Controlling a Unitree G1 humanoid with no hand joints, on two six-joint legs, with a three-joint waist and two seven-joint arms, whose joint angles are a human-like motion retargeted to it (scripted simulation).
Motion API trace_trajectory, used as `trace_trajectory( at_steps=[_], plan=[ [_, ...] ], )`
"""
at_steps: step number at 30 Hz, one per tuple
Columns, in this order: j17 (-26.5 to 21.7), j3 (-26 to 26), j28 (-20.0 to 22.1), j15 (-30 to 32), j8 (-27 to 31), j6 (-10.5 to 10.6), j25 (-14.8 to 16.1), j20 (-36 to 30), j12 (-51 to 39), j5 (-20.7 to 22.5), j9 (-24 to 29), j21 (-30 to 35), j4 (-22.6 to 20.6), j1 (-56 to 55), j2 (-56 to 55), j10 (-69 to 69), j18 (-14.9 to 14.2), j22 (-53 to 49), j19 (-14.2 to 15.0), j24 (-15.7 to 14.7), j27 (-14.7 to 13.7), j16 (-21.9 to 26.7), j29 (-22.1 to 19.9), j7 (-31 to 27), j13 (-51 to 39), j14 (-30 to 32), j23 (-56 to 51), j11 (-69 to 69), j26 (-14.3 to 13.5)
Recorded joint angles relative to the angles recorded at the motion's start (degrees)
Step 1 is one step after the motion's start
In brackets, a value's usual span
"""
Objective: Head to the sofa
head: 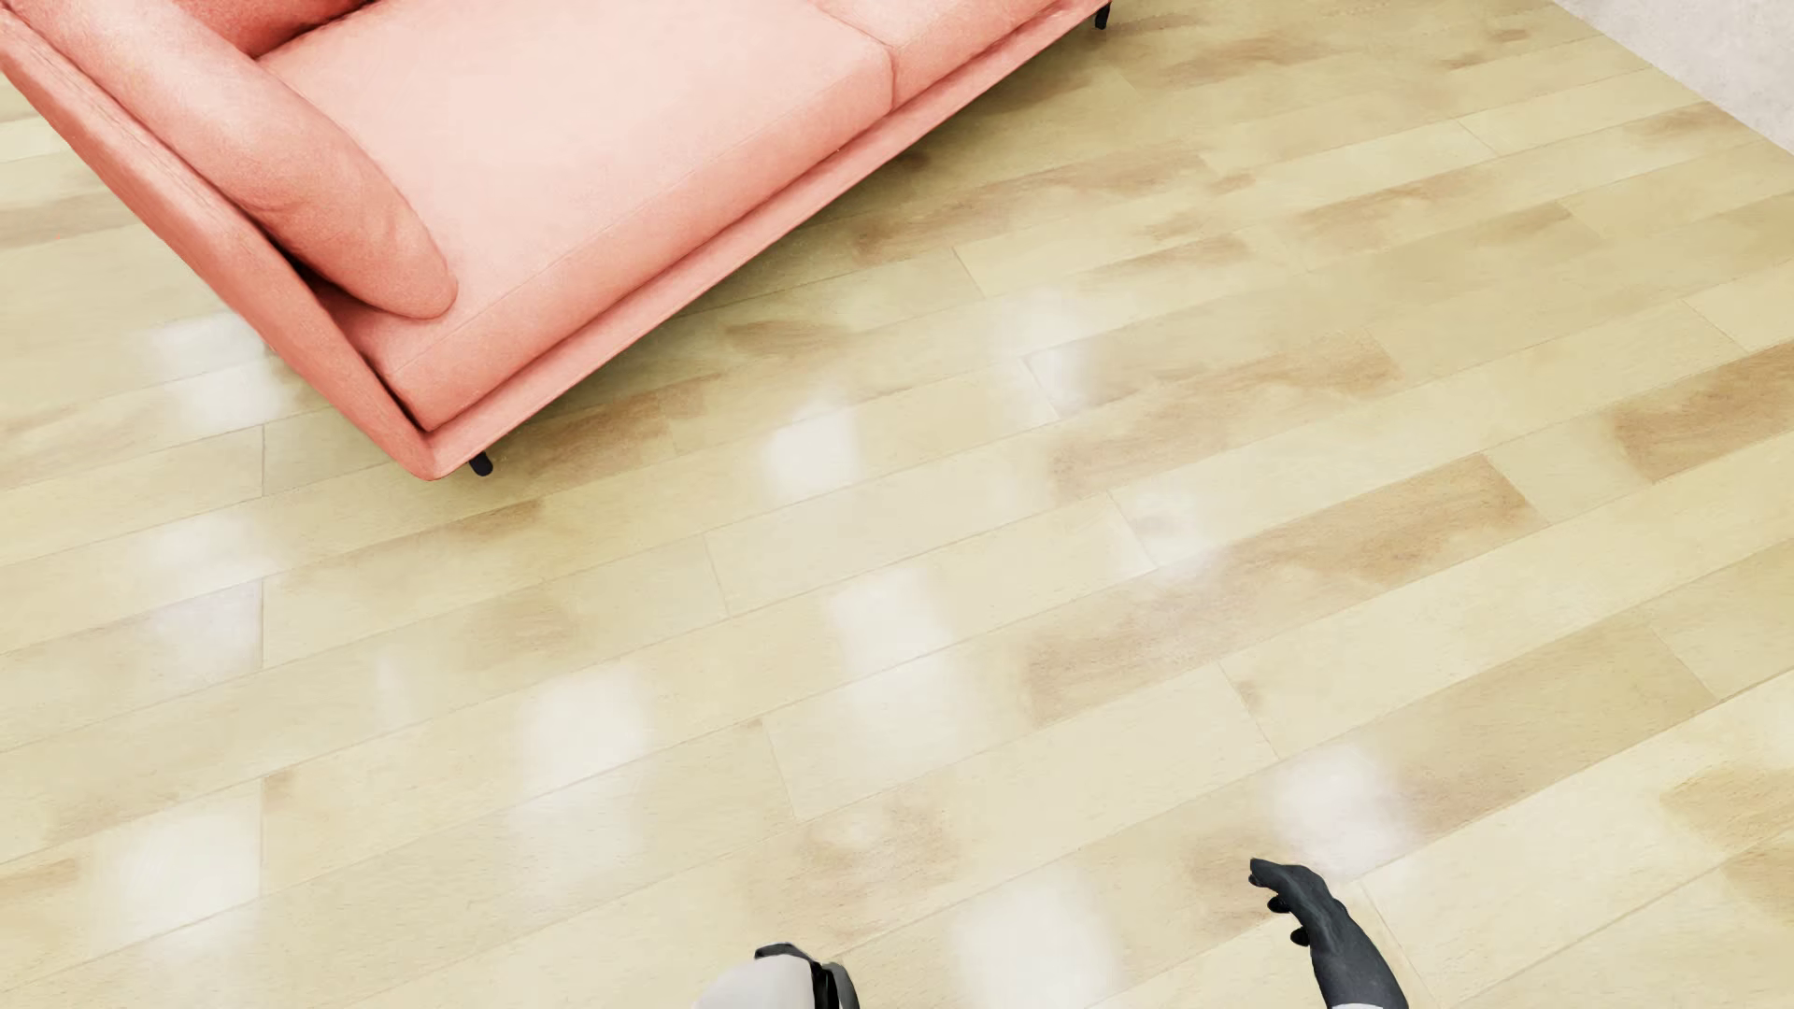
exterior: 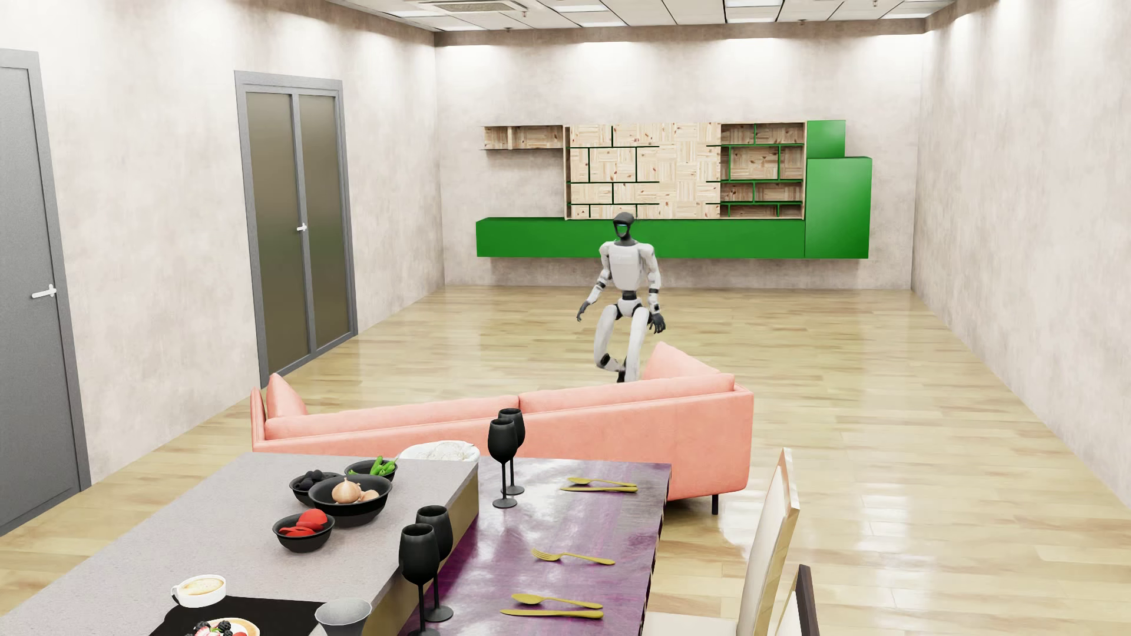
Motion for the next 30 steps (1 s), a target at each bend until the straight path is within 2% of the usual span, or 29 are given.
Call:
trace_trajectory(
  at_steps=[1, 2, 3, 5, 6, 7, 8, 9, 10, 11, 12, 13, 14, 15, 16, 17, 18, 19, 20, 21, 22, 23, 24, 25, 26, 27, 28, 29, 30],
  plan=[
    [0.85, -1.5, -3.19, -4.52, -2.03, -0.6, -1.4, -4.03, -4.31, -0.38, -0.22, -0.32, -2.86, 5.8, -5.52, -3.89, -0.43, 1.2, -0.18, 2.02, 3.34, 1.35, 1.54, -0.94, 0.73, -1.85, 5.0, -0.14, -1.63],
    [1.33, -2.98, -3.92, -7.67, -3.97, -0.83, -2.78, -7.96, -8.68, 0.5, -0.61, -0.62, -5.49, 11.61, -10.24, -7.78, -1.0, 1.48, -1.09, 4.44, 6.14, 3.0, 4.51, -2.8, 2.46, -3.42, 9.69, -3.98, -3.42],
    [2.22, -4.32, -3.2, -10.08, -5.98, -0.75, -4.45, -11.95, -13.09, 1.52, -1.12, -0.39, -7.44, 17.0, -13.91, -10.68, -1.29, 0.74, 0.49, 7.23, 9.11, 4.1, 8.69, -5.13, 3.83, -5.34, 13.44, -11.02, -4.82],
    [1.75, -6.89, -1.29, -10.22, -7.71, -0.27, -6.99, -18.83, -22.56, 3.61, -2.17, -0.89, -9.58, 25.27, -19.43, -11.55, -1.33, -3.02, 1.6, 10.41, 8.98, 5.39, 18.2, -9.53, 10.24, -11.56, 15.8, -31.72, -8.23],
    [2.53, -8.05, 0.01, -8.79, -5.54, -0.04, -7.4, -19.99, -26.42, 5.55, -2.63, -2.51, -9.6, 29.18, -20.11, -11.55, -1.71, -6.45, 3.79, 9.99, 8.27, 5.63, 20.18, -12.8, 13.86, -15.18, 14.98, -46.2, -9.98],
    [4.14, -9.16, 2.31, -7.64, -1.37, 0.13, -7.12, -19.06, -28.57, 6.89, -3.03, -5.29, -9.24, 33.66, -18.72, -11.64, -2.14, -10.56, 5.64, 7.79, 8.17, 5.3, 19.09, -16.09, 17.67, -18.56, 13.81, -61.58, -11.69],
    [6.09, -9.99, 5.6, -11.12, -1.44, -0.06, -6.41, -16.74, -28.73, 6.09, -3.27, -8.42, -8.74, 38.5, -18.31, -9.95, -2.64, -14.87, 8.39, 4.18, 8.62, 4.64, 16.14, -17.97, 21.36, -21.42, 13.21, -67.57, -13.59],
    [8.13, -10.53, 8.96, -5.31, -5.68, -0.47, -5.92, -14.05, -27.48, 4.99, -3.41, -10.53, -7.1, 41.38, -17.76, -5.25, -2.97, -19.09, 8.89, 0.38, 9.32, 4.64, 13.47, -17.49, 23.79, -20.26, 13.73, -65.29, -15.46],
    [9.88, -11.05, 11.46, 5.42, -6.06, -0.39, -6.36, -11.63, -25.65, 5.81, -2.99, -11.01, -3.99, 41.17, -19.81, 4.76, -5.68, -22.85, 3.26, -2.17, 10.25, 5.71, 12.33, -16.67, 24.76, -13.65, 15.42, -54.28, -16.61],
    [10.49, -11.16, 13.39, -0.2, -7.25, 0.08, -7.74, -9.14, -23.49, 6.43, -2.28, -10.36, -1.08, 37.69, -21.54, 18.94, -10.59, -25.38, -0.23, -3.19, 11.27, 6.39, 12.66, -16.18, 24.42, -2.79, 17.44, -42.33, -16.57],
    [10.11, -11.12, 15.33, -6.57, -8.2, 0.78, -9.55, -6.74, -21.54, 6.78, -1.48, -9.39, 2.07, 31.17, -20.99, 33.55, -13.89, -25.66, -1.48, -3.33, 11.99, 5.67, 13.77, -15.65, 22.8, 4.55, 18.67, -35.07, -15.0],
    [9.34, -10.6, 16.88, -10.39, -9.42, 1.66, -11.26, -5.52, -20.67, 7.29, -0.81, -8.63, 7.07, 23.34, -18.07, 43.47, -12.3, -23.1, -1.1, -3.12, 11.89, 4.17, 14.34, -14.56, 20.32, 3.2, 18.19, -33.84, -11.75],
    [8.46, -9.51, 16.23, -11.88, -10.41, 2.55, -12.81, -6.6, -20.98, 8.18, -0.42, -8.31, 10.59, 15.83, -13.97, 47.47, -6.23, -18.13, -0.87, -2.43, 10.68, 3.33, 13.15, -13.36, 17.77, 1.7, 15.92, -36.27, -7.48],
    [7.47, -8.2, 12.05, -12.22, -10.71, 3.23, -14.02, -9.99, -21.49, 9.33, -0.3, -8.14, 11.84, 10.01, -9.9, 46.28, -2.26, -12.15, -0.78, -1.03, 8.17, 4.01, 9.96, -11.17, 15.38, 0.16, 12.71, -39.59, -3.93],
    [6.4, -6.98, 5.68, -12.03, -10.19, 3.64, -14.18, -14.33, -21.18, 10.6, -0.38, -7.73, 11.27, 6.11, -6.17, 40.99, 0.07, -6.6, -1.07, 0.6, 4.56, 5.74, 6.09, -8.48, 13.04, -0.8, 9.44, -42.47, -2.65],
    [5.49, -6.05, -0.4, -13.13, -9.11, 3.77, -12.92, -17.66, -19.5, 11.83, -0.56, -6.58, 8.9, 3.19, -2.61, 33.08, -1.79, -2.75, -1.35, 1.67, 1.42, 7.89, 3.49, -7.66, 9.97, -0.72, 6.49, -44.57, -3.03],
    [4.36, -5.48, -4.78, -15.35, -8.18, 3.72, -10.42, -19.39, -17.79, 12.77, -0.88, -5.15, 7.06, 1.5, 0.63, 22.33, -5.32, 0.53, -1.59, 1.49, -2.12, 9.67, 2.58, -8.02, 7.85, -0.46, 3.74, -45.7, -3.53],
    [2.98, -5.15, -7.04, -19.26, -7.32, 3.67, -7.4, -19.86, -15.15, 13.58, -1.3, -3.83, 5.99, 1.01, 3.42, 9.72, -6.78, 2.17, -1.5, 0.8, -5.34, 11.59, 3.16, -9.24, 5.72, 0.69, 1.41, -45.66, -3.54],
    [1.98, -4.96, -7.07, -23.3, -6.11, 3.76, -4.71, -19.77, -12.17, 14.17, -1.74, -2.49, 6.17, 2.14, 5.46, -3.87, -7.47, 2.72, -1.11, 0.26, -7.23, 12.52, 4.15, -9.71, 3.21, 3.03, -1.08, -44.19, -2.86],
    [0.94, -4.8, -5.16, -27.21, -4.33, 4.01, -2.38, -18.77, -8.59, 14.35, -1.9, -1.32, 7.12, 3.08, 6.36, -12.37, -5.44, 2.3, -0.33, -0.32, -8.39, 12.89, 4.71, -8.79, 0.96, 11.23, -3.94, -40.5, -2.38],
    [-0.38, -4.6, -1.55, -30.31, -2.17, 4.02, -1.04, -16.94, -4.91, 13.0, -1.67, -1.03, 7.88, 2.99, 5.48, -10.05, -4.9, 1.88, 0.79, -1.52, -9.22, 11.84, 4.51, -6.25, -1.07, 14.18, -6.89, -33.84, -2.34],
    [-1.06, -4.35, 2.47, -28.74, 0.3, 3.55, -0.26, -14.82, -2.6, 11.5, -1.26, -1.24, 8.44, 3.18, 2.84, -3.99, -4.29, 2.74, 2.1, -3.26, -9.78, 9.73, 2.87, -3.46, -2.46, 9.74, -8.89, -24.35, -1.85],
    [-0.3, -3.96, 4.66, -21.73, 2.65, 2.78, 0.33, -13.49, -2.56, 11.04, -1.0, -1.83, 8.47, 3.95, -0.33, -0.15, -4.71, 4.9, 3.35, -4.78, -9.28, 7.7, -0.07, -2.22, -3.36, 6.4, -8.59, -16.07, -0.39],
    [1.62, -3.49, 3.59, -15.59, 2.85, 2.07, 0.37, -13.98, -3.89, 9.78, -1.08, -2.75, 8.19, 6.07, -2.84, -0.23, -5.21, 7.36, 8.53, -5.06, -7.21, 6.58, -2.71, -1.04, -4.0, 4.61, -5.7, -11.28, 1.11],
    [3.18, -3.14, 0.0, -16.0, 1.64, 1.5, -0.53, -16.34, -5.75, 7.03, -1.41, -3.01, 7.44, 8.91, -4.41, -2.91, -5.64, 8.77, 10.57, -3.68, -3.38, 6.14, -3.06, 0.24, -4.98, 4.26, -1.05, -10.2, 1.73],
    [3.56, -2.94, -3.33, -18.11, -0.36, 1.03, -2.92, -18.92, -7.61, 4.28, -1.86, -1.74, 6.41, 12.01, -5.32, -6.79, -5.96, 8.18, 7.23, -1.66, 0.69, 6.31, 0.13, 1.28, -6.22, 4.63, 4.17, -11.92, 1.17],
    [2.82, -2.87, -4.21, -20.63, -2.46, 0.69, -6.66, -19.96, -9.27, 2.25, -2.31, 0.97, 5.49, 14.62, -5.71, -10.2, -6.23, 5.94, 4.05, -0.39, 2.98, 6.79, 6.11, 1.92, -7.23, 4.93, 9.08, -15.82, -0.34],
    [1.88, -2.84, -2.65, -22.87, -4.54, 0.44, -10.36, -19.28, -10.67, 0.85, -2.7, 3.4, 4.87, 16.17, -5.44, -11.98, -6.53, 2.77, 3.14, -0.43, 3.32, 7.16, 12.31, 2.18, -7.74, 4.61, 13.06, -22.0, -2.05],
    [1.81, -2.89, 0.22, -22.38, -4.77, 0.23, -12.41, -17.28, -12.03, 0.97, -2.99, 3.66, 4.54, 16.86, -5.06, -12.31, -6.85, -0.34, 4.52, -0.77, 3.29, 6.84, 15.69, 2.04, -7.74, 3.72, 16.15, -30.04, -3.86]
  ],
)
